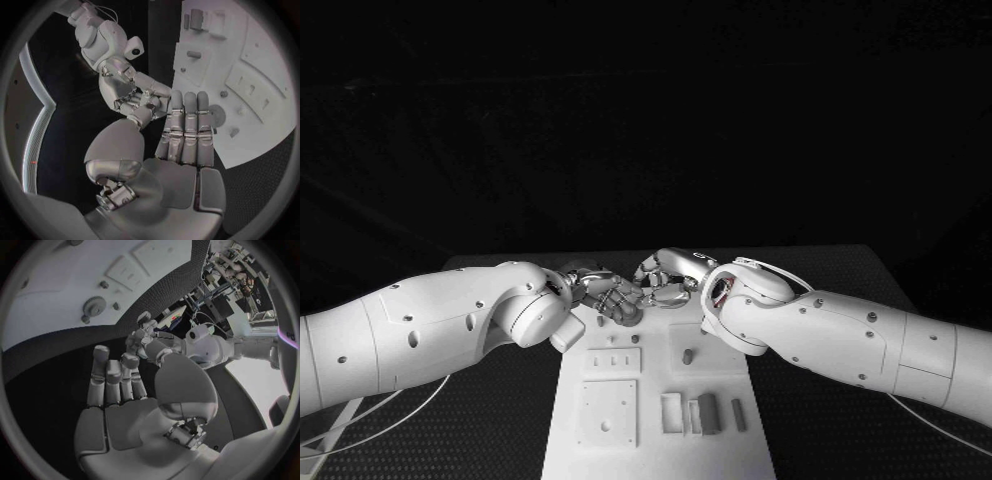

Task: Assemble the parts on the task board

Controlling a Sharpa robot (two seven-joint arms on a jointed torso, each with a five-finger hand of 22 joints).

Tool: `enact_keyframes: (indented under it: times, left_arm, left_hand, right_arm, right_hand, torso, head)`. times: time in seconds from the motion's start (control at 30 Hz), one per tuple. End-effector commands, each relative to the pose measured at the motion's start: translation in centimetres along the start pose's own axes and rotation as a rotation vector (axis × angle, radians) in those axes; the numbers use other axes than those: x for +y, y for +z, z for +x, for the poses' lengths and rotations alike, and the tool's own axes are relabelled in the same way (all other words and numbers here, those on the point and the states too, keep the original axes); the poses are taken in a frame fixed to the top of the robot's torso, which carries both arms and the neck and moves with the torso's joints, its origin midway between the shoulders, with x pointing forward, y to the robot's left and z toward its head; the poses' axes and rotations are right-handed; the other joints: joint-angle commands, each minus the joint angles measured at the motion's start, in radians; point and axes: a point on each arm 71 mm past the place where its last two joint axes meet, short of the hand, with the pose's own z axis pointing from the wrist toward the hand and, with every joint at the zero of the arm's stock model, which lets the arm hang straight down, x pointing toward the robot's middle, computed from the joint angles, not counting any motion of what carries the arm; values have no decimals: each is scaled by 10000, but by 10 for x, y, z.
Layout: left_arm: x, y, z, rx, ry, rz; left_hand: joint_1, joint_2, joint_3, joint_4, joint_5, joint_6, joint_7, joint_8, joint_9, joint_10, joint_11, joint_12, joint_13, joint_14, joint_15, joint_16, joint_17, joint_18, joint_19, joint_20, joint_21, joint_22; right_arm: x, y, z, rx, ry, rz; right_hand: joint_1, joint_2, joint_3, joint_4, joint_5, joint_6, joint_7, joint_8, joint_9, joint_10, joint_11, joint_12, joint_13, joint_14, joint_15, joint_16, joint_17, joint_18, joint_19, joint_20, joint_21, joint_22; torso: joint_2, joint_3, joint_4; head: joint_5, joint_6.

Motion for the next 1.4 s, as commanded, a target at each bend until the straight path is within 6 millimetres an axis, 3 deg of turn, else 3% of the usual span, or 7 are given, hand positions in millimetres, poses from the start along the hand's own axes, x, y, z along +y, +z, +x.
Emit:
enact_keyframes:
  times: [0.03, 1.17, 1.4]
  left_arm:
    - [-2, 0, -4, -385, -134, 193]
    - [2, 1, -5, -349, -85, 61]
    - [2, 1, -3, -268, 282, 40]
  left_hand:
    - [30, 12, 80, 1, 19, 249, -153, 52, 51, 77, -14, 12, 32, 92, -17, 60, 17, -20, 86, 13, 42, 24]
    - [39, -21, 304, -41, 54, 340, -203, 81, 175, 169, -69, 57, 195, 165, -71, 165, 55, -62, 119, -49, 49, 125]
    - [43, -120, 434, -50, 406, 414, -237, 94, 281, 230, -107, 101, 338, 209, -106, 258, 108, -96, 151, -94, 60, 216]
  right_arm:
    - [0, -1, 4, 196, 22, -26]
    - [-9, -2, 3, 71, 302, 320]
    - [-14, -2, 1, -60, 464, 443]
  right_hand:
    - [-25, -71, 59, 23, 33, 931, 286, 5, 405, 79, -3, 34, -11, -19, -86, 44, -13, -13, 53, 14, 53, 101]
    - [-963, -616, -8, 145, 32, 886, 315, -239, 360, 108, 18, -54, -143, 40, -90, -36, -142, -13, 129, 18, 11, 7]
    - [-1138, -803, 79, 172, 31, 601, 416, -435, 314, -19, 110, -151, -202, -47, -18, -132, -203, -13, 44, 32, -89, -51]
  torso:
    - [0, 3, -1]
    - [5, 7, -11]
    - [1, 7, -5]
  head:
    - [2, -9]
    - [-2, -36]
    - [-2, -43]
